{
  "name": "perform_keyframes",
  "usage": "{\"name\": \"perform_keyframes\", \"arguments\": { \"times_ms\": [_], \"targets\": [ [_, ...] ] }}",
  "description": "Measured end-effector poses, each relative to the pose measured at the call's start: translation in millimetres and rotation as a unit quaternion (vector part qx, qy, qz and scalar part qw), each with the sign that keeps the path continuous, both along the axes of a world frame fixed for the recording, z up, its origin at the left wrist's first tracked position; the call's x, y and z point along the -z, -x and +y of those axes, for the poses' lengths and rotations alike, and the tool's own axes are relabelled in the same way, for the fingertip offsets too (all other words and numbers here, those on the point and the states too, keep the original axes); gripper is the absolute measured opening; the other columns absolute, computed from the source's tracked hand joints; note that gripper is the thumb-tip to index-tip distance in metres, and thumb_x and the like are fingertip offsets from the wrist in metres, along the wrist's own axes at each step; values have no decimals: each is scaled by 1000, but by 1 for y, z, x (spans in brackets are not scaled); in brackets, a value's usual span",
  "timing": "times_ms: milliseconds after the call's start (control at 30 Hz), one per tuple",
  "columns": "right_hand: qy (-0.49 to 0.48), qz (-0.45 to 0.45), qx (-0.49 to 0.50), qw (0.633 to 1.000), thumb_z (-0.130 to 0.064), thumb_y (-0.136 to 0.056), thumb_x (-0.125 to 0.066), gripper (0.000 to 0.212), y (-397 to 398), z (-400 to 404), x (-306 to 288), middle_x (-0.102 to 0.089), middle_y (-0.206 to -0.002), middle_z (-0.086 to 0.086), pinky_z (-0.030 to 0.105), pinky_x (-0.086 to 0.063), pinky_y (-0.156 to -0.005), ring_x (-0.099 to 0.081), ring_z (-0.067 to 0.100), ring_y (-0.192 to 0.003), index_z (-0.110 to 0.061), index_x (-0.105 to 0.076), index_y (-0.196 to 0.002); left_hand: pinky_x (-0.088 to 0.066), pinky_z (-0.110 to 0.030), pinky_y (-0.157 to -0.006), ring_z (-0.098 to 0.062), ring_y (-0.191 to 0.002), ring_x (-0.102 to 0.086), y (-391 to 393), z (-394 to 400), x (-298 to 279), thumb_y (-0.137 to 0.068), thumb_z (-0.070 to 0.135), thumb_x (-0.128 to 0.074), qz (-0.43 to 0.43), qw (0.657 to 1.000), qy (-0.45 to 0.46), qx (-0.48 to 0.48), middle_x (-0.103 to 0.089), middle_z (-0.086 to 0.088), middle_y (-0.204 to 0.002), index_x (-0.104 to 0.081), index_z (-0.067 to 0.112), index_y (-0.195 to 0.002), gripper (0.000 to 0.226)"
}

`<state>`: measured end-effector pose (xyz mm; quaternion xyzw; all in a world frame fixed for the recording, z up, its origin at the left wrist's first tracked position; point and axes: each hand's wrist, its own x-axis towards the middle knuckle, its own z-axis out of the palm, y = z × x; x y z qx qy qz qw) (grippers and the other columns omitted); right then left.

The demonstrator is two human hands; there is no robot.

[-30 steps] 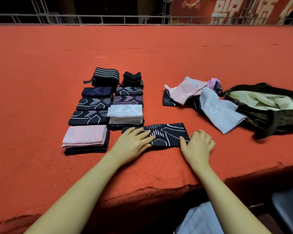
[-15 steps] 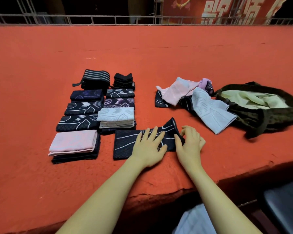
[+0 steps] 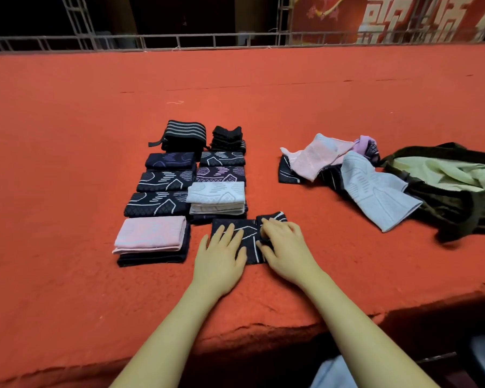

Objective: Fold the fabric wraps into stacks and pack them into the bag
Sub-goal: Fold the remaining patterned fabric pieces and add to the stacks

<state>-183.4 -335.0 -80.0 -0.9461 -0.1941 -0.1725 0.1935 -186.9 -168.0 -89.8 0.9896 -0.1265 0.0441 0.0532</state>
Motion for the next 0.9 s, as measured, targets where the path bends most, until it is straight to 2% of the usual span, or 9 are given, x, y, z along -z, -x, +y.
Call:
{"name": "perform_keyframes", "arguments": {
  "times_ms": [67,167,300,367,467,567,633,767,900],
  "targets": [
    [30,15,-7,999,-24,-90,-53,14,1,0,2,-55,-133,2,31,-18,-102,-41,22,-131,-15,-53,-101,-26,-40,-111,-22,-139,-33,2,3,0,-97,39,-32,-62,997,34,-28,-38,-4,-150,-46,18,-140,50],
    [26,18,-22,999,-31,-89,-48,18,4,-3,3,-52,-139,3,29,-16,-101,-39,20,-134,-16,-55,-98,-53,-42,-81,-33,-102,-64,2,5,6,-76,34,-53,-150,984,82,-44,-67,-15,-113,-70,5,-103,43],
    [59,49,-28,997,-50,-89,-32,41,5,0,0,-45,-145,1,28,-11,-107,-32,14,-138,-16,-53,-102,-35,-39,-75,-31,-85,-59,7,2,3,-74,41,-42,-161,982,59,-83,-65,-13,-94,-66,2,-96,51],
    [13,83,-35,996,-54,-85,-20,58,7,0,-6,-45,-144,1,25,-10,-110,-32,11,-138,-14,-56,-105,-31,-39,-69,-31,-78,-55,8,1,3,-71,46,-54,-149,981,36,-121,-62,-13,-85,-65,1,-92,51],
    [-72,109,-9,991,-24,-84,-31,41,9,-3,-9,-55,-132,4,30,-18,-112,-43,17,-128,-8,-60,-108,-29,-38,-64,-30,-69,-53,11,2,6,-58,42,-79,-161,975,23,-154,-57,-14,-73,-62,2,-74,46],
    [23,44,56,997,-14,-76,-48,42,4,-2,4,-50,-137,18,45,-32,-103,-49,36,-124,-5,-63,-115,-35,-36,-58,-29,-63,-52,12,4,5,-46,29,-84,-186,970,16,-154,-54,-12,-67,-60,5,-63,38],
    [89,49,74,992,-27,-81,-43,48,3,2,4,-48,-139,21,51,-36,-100,-48,38,-126,-6,-62,-120,-39,-35,-55,-30,-60,-53,10,6,4,-41,23,-85,-200,969,16,-146,-54,-12,-65,-60,6,-63,38],
    [173,67,71,980,-49,-78,8,86,6,5,1,-19,-158,4,38,6,-111,-7,24,-147,-19,-32,-147,-47,-38,-63,-32,-63,-59,11,8,10,-47,22,-86,-217,967,45,-127,-62,-10,-72,-71,7,-96,54],
    [198,76,65,975,-53,-74,16,90,8,5,0,-15,-159,-3,36,11,-110,2,20,-147,-25,-23,-150,-26,-37,-72,-29,-66,-61,11,7,12,-55,20,-87,-225,964,89,-112,-63,-5,-74,-65,15,-120,69]
  ]
}}
